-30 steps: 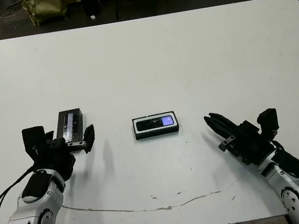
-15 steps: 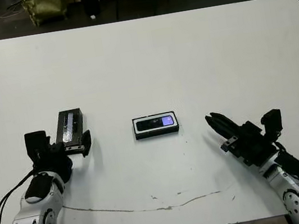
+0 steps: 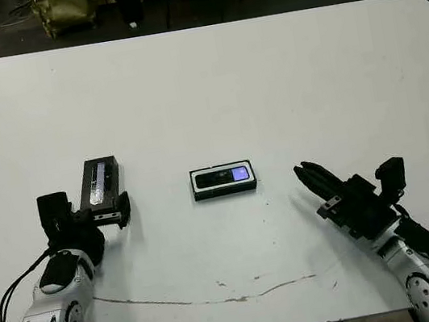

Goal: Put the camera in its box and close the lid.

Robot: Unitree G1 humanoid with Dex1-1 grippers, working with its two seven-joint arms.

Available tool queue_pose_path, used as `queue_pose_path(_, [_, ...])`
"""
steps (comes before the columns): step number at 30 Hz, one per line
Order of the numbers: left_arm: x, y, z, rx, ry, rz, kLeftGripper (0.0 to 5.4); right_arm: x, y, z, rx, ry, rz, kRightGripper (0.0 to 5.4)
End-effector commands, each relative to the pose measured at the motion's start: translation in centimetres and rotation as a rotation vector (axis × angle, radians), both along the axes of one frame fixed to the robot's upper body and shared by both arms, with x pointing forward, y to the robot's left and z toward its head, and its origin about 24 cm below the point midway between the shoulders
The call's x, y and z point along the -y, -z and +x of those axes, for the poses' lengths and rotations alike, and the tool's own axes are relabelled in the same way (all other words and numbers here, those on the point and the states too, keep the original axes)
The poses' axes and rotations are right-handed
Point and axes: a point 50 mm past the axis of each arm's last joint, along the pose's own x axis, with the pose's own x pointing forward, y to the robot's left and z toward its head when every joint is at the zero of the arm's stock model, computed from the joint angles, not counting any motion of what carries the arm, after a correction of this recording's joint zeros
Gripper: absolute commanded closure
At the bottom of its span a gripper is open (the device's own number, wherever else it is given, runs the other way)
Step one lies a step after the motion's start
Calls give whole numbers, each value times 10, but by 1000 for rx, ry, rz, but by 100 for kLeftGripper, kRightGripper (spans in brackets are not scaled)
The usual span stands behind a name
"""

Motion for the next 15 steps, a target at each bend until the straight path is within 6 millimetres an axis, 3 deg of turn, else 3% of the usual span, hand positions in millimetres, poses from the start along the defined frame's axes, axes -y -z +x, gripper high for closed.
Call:
queue_pose_path(1, [0, 15, -9, -75, -47, -50, 37, 3, 5, -3, -29, 21, -27, 540])
queue_pose_path(11, [2, 14, -13, -44, -32, -29, 278, 4, 6, -3, -38, 20, -27, 540])
queue_pose_path(15, [2, 11, -14, -36, -12, -25, 317, 3, 6, -3, -35, 23, -27, 540])
